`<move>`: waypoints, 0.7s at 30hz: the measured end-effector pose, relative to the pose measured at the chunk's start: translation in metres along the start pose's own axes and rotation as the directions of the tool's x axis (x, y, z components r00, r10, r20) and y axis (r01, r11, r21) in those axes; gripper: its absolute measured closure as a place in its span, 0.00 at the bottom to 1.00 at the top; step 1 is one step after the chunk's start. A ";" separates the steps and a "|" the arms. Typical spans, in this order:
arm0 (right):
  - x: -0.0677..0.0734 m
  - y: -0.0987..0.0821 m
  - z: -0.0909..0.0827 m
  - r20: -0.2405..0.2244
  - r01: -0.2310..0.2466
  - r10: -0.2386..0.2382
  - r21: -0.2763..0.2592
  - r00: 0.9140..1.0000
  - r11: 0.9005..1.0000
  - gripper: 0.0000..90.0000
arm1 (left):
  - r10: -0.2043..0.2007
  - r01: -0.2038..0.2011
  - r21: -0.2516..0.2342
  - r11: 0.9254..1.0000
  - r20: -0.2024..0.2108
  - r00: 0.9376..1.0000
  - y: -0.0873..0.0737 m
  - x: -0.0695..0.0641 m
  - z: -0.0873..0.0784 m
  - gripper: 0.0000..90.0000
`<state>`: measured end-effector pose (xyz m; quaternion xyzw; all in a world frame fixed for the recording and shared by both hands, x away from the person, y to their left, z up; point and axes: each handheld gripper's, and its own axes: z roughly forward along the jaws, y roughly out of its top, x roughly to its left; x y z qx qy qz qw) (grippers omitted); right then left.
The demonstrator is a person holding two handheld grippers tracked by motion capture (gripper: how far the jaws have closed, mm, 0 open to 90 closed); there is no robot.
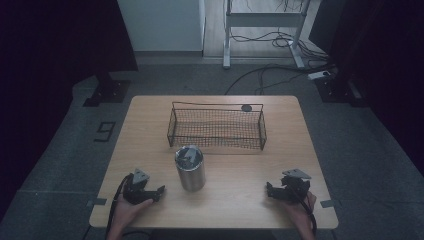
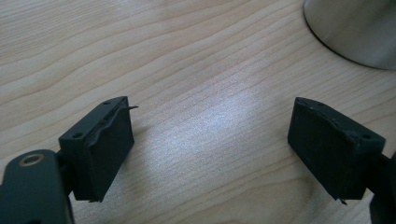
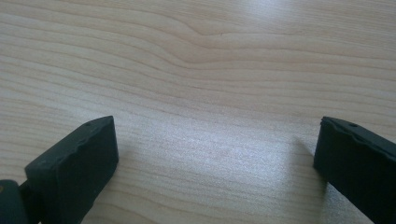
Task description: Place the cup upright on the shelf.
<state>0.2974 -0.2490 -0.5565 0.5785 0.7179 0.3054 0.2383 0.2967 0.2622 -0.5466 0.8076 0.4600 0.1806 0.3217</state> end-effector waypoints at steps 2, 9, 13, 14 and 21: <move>0.000 -0.001 0.000 -0.005 0.002 -0.002 -0.002 1.000 1.000 0.00 | 0.000 0.000 0.000 1.000 0.000 1.000 0.000 0.000 0.000 0.16; -0.001 0.000 0.000 -0.006 0.005 -0.005 -0.002 1.000 1.000 0.00 | 0.000 0.000 0.001 1.000 -0.001 1.000 0.000 0.000 0.000 0.16; -0.001 0.001 0.001 -0.005 0.004 -0.004 -0.001 1.000 1.000 0.00 | -0.002 0.002 0.002 1.000 -0.003 1.000 0.000 0.000 0.000 0.15; 0.000 0.002 0.002 -0.004 0.003 -0.003 -0.001 1.000 1.000 0.00 | -0.002 0.002 0.002 1.000 -0.003 1.000 0.000 0.000 0.000 0.15; 0.000 0.000 0.000 -0.020 0.018 -0.019 -0.016 1.000 1.000 0.05 | -0.014 0.014 0.001 1.000 -0.014 1.000 0.001 -0.001 0.000 0.15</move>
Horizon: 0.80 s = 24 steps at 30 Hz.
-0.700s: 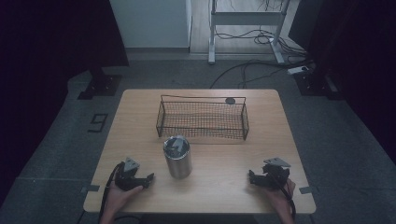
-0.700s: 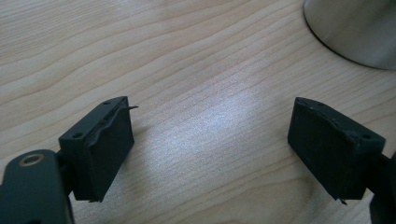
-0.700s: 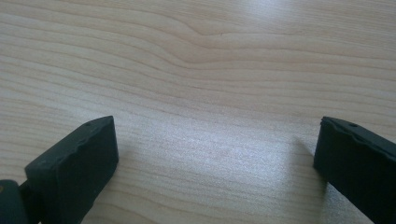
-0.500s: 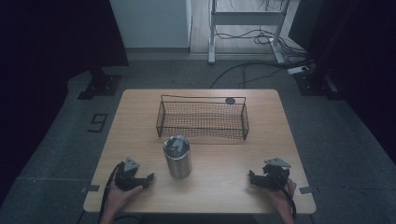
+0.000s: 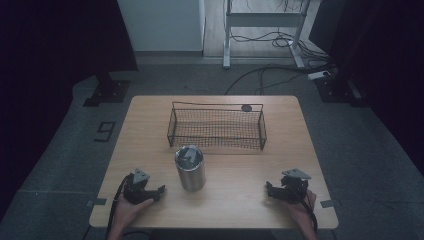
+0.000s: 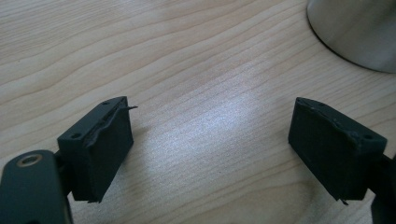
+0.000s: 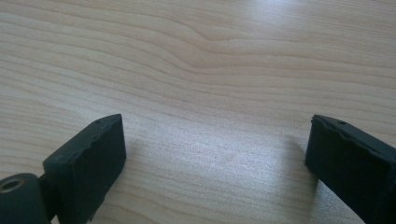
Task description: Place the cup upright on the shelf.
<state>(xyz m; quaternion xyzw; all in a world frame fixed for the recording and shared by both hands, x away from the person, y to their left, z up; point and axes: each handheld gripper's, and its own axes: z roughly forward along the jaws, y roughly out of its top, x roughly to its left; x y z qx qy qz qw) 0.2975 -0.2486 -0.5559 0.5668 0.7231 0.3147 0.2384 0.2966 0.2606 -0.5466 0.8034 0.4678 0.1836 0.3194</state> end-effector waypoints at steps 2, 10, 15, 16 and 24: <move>0.000 0.000 0.000 -0.004 0.002 -0.002 -0.001 1.000 1.000 0.05 | -0.005 0.005 -0.001 1.000 -0.006 1.000 0.000 -0.001 -0.001 0.16; -0.001 -0.001 -0.001 0.000 -0.001 0.001 -0.005 1.000 1.000 0.07 | -0.014 0.015 -0.064 0.998 0.022 1.000 0.006 -0.005 -0.011 0.18; -0.003 -0.002 -0.003 0.006 -0.009 0.009 -0.007 1.000 1.000 0.08 | 0.007 0.000 -0.122 0.993 0.058 0.998 0.016 -0.014 -0.022 0.18; -0.004 -0.003 -0.003 0.008 -0.010 0.010 -0.007 1.000 1.000 0.08 | 0.010 -0.002 -0.129 0.992 0.061 0.998 0.017 -0.015 -0.023 0.18; -0.004 -0.003 -0.003 0.010 -0.011 0.011 -0.007 1.000 1.000 0.08 | 0.022 -0.003 -0.161 0.987 0.115 0.993 0.024 -0.024 -0.034 0.16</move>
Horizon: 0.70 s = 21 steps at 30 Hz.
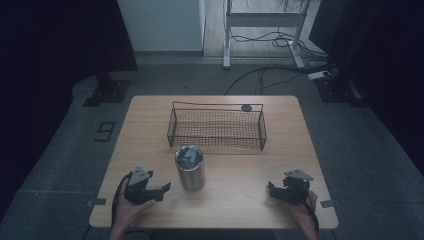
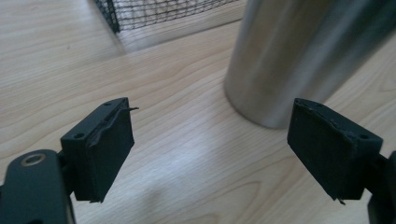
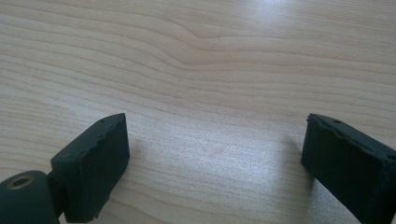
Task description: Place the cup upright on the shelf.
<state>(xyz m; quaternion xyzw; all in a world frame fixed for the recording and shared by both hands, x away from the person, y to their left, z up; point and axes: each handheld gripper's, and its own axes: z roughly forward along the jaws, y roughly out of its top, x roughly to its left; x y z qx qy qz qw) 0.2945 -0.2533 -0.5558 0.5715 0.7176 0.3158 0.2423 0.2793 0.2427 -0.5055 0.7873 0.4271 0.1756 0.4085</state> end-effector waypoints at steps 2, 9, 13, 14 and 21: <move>0.000 0.000 0.000 0.000 0.000 0.000 0.000 1.000 1.000 0.08 | 0.004 -0.004 -0.008 1.000 0.015 1.000 0.002 -0.003 -0.002 0.16; 0.000 0.000 0.000 -0.001 0.000 0.000 0.000 1.000 1.000 0.08 | 0.017 -0.016 -0.033 0.999 0.052 0.999 0.008 -0.012 -0.005 0.11; 0.000 0.000 0.000 0.000 0.000 0.000 -0.001 1.000 1.000 0.08 | 0.022 -0.019 -0.038 0.999 0.064 0.998 0.010 -0.014 -0.006 0.09; 0.000 0.000 0.000 0.000 0.000 0.000 0.000 1.000 1.000 0.09 | 0.022 -0.019 -0.040 0.999 0.064 0.998 0.010 -0.015 -0.006 0.08; 0.000 0.000 0.000 0.001 -0.002 0.002 -0.001 1.000 1.000 0.09 | 0.042 -0.039 -0.038 0.998 0.074 0.996 0.015 -0.021 -0.008 0.03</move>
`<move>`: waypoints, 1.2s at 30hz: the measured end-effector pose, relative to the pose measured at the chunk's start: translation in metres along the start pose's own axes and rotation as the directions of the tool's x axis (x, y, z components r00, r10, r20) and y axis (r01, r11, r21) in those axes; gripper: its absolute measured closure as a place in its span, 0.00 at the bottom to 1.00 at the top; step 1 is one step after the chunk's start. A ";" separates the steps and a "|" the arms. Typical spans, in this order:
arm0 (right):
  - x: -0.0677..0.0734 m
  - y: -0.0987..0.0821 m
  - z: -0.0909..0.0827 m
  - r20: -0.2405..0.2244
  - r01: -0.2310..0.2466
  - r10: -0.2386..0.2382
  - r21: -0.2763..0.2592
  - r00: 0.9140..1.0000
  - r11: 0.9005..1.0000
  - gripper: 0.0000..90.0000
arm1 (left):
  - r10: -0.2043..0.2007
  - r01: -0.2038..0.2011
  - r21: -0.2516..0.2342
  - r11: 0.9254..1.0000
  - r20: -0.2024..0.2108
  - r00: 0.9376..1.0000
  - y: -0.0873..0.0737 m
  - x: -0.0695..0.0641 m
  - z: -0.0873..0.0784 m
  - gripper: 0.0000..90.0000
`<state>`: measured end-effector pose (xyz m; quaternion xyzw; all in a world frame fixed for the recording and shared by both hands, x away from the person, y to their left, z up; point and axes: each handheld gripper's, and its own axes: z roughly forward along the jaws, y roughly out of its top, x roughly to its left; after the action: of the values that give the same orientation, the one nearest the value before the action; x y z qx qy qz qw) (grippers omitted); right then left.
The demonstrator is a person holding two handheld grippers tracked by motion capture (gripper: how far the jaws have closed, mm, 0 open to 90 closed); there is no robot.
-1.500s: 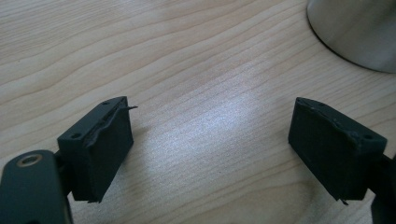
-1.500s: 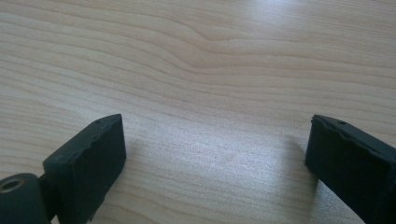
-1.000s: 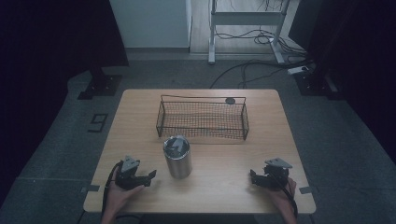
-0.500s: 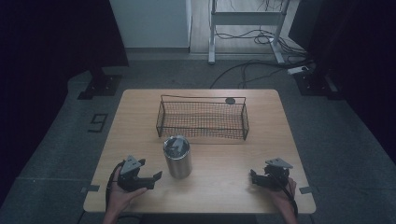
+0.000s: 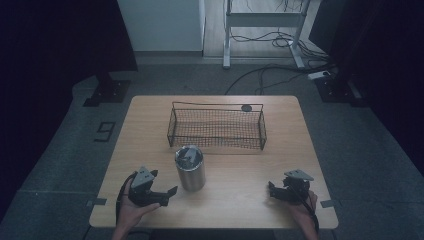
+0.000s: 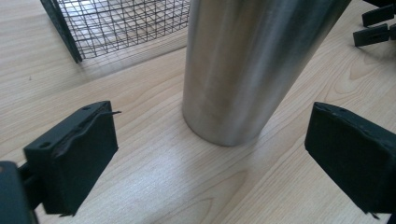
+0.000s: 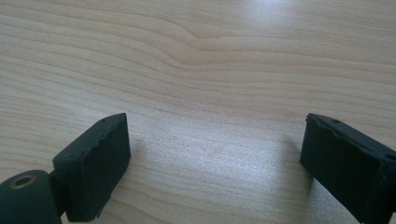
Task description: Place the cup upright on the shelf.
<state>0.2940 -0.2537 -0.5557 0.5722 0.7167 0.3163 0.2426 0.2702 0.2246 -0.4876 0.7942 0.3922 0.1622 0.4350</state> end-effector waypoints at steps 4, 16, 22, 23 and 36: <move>0.000 0.000 0.000 0.000 0.000 0.000 0.000 1.000 1.000 0.09 | 0.004 -0.004 -0.003 1.000 0.005 1.000 0.005 -0.003 0.003 0.01; 0.000 0.000 0.000 -0.001 0.001 -0.001 0.000 1.000 1.000 0.09 | -0.008 0.008 0.001 1.000 -0.001 1.000 0.015 -0.007 0.016 0.00; 0.000 0.000 0.000 -0.001 0.001 -0.001 0.000 1.000 1.000 0.09 | -0.016 0.016 0.002 1.000 -0.009 1.000 0.022 -0.008 0.024 0.00; 0.000 0.000 0.000 -0.001 0.001 -0.001 0.000 1.000 1.000 0.09 | -0.012 0.012 0.001 1.000 -0.009 1.000 0.023 -0.009 0.025 0.00; 0.000 0.000 0.000 0.001 0.000 0.000 0.000 1.000 1.000 0.09 | 0.011 -0.011 -0.001 1.000 0.029 1.000 0.034 -0.016 0.036 0.00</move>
<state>0.2943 -0.2541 -0.5556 0.5726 0.7165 0.3160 0.2427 0.2981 0.1811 -0.4791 0.7984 0.3817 0.1532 0.4398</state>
